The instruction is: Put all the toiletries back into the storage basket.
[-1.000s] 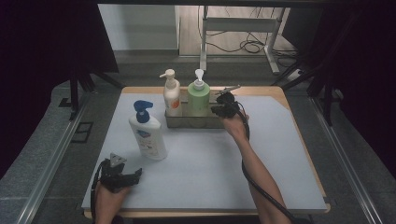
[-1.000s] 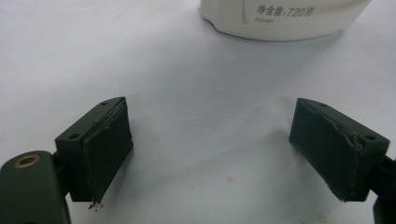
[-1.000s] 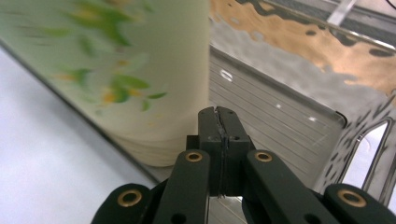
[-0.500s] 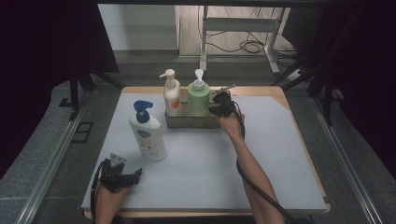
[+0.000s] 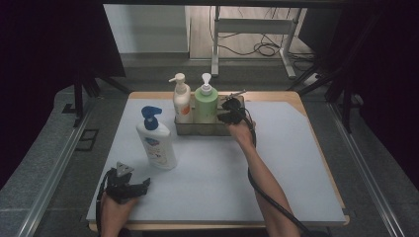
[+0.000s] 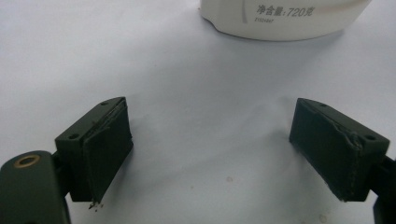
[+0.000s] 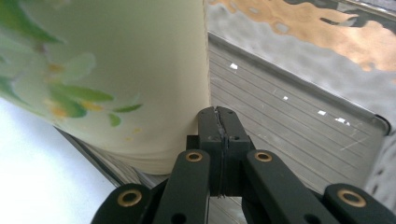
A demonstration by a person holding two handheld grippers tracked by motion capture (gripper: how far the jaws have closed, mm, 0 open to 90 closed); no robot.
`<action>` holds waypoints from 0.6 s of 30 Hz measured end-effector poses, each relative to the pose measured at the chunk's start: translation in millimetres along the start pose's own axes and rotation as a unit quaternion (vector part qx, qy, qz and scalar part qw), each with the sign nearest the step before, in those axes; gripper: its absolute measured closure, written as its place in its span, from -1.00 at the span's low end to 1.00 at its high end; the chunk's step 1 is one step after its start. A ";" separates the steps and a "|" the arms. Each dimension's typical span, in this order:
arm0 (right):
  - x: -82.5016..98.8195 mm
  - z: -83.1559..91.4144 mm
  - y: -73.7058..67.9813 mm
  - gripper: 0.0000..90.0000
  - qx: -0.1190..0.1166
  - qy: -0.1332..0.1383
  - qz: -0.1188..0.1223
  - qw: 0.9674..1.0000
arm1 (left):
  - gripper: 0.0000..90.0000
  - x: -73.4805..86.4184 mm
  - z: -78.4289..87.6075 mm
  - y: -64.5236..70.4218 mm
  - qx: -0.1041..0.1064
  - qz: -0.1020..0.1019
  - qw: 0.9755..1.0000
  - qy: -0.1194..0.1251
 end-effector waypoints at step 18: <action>-4.4 -5.3 -14.2 0.99 0.001 -0.004 0.015 1.000 | -0.73 -0.1 0.0 -0.1 0.000 0.000 1.000 0.000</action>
Point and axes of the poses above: each handheld gripper's, and its own axes: z roughly backward along the jaws, x roughly out of its underside, y roughly to its right, the point moved 4 cm from there along -z, roughly forward along the jaws, and after that the axes turned 1 degree about -z, right-handed, at the moved point
